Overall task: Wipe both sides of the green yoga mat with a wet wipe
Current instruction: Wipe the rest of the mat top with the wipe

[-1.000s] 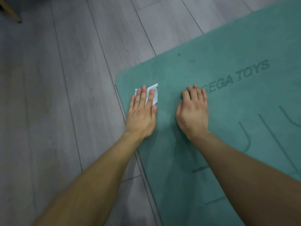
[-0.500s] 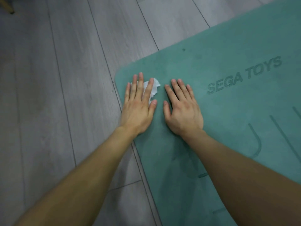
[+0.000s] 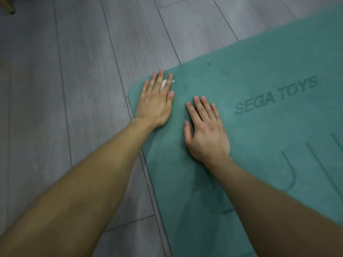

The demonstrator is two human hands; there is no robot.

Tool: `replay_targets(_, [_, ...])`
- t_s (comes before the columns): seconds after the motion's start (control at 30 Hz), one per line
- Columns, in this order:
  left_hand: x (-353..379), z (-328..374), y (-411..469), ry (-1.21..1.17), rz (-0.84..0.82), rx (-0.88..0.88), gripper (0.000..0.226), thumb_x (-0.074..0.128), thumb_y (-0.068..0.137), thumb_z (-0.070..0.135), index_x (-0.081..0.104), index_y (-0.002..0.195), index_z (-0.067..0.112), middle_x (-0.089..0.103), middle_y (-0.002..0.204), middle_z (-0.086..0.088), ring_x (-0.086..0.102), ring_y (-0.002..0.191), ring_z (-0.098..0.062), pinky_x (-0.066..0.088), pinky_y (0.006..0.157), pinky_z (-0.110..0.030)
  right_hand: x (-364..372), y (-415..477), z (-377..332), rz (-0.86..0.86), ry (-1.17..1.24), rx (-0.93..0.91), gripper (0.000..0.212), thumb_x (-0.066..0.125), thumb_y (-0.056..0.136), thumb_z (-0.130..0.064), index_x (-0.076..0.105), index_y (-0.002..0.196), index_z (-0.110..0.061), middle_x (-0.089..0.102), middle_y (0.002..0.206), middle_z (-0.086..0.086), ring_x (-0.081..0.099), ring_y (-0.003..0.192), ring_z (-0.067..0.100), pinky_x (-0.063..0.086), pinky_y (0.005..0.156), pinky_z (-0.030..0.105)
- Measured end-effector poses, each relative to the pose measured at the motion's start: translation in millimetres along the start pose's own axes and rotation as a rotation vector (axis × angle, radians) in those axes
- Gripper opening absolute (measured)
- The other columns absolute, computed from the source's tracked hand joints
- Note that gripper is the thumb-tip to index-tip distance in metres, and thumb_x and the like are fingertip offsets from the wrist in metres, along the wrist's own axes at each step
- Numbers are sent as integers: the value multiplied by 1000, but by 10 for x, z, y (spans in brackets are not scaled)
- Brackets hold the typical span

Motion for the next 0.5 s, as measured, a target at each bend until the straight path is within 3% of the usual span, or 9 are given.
replay_targets(0.17, [23, 125, -615, -60, -8, -12, 63, 19, 113, 46, 2, 170, 26, -5, 177, -5, -11, 163, -20, -4, 132, -45, -9, 2, -9, 18, 25, 7, 57, 46, 105, -34, 47, 157, -11, 36, 168, 11, 23, 160, 24, 19, 129, 47])
replay_targets(0.23, [-12, 101, -807, -150, 3, 5, 66, 27, 111, 41, 2, 170, 24, 1, 178, -4, -8, 163, -17, 2, 133, -46, 1, 1, -5, 26, 31, 4, 57, 46, 105, -34, 47, 157, -11, 36, 168, 11, 24, 160, 24, 20, 129, 47])
replay_targets(0.37, [-58, -3, -981, -154, 141, -24, 56, 37, 109, 27, 33, 165, 18, 23, 174, -8, 14, 163, -23, 19, 130, -47, 19, 0, 1, 20, 23, 5, 57, 45, 105, -33, 47, 157, -11, 36, 168, 10, 24, 160, 24, 19, 129, 47])
replay_targets(0.5, [107, 119, -1148, -40, 34, 2, 67, 29, 111, 45, 9, 170, 22, 2, 178, -3, -6, 164, -18, 6, 133, -43, 12, -8, 4, 9, 10, 2, 57, 44, 106, -34, 45, 158, -10, 34, 169, 10, 22, 160, 24, 18, 130, 47])
Point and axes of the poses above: each hand's wrist, its own y-axis towards the middle knuckle, its own x-axis out of the palm, z = x × y, the point moved 1 cm from there along y, towards the middle knuckle
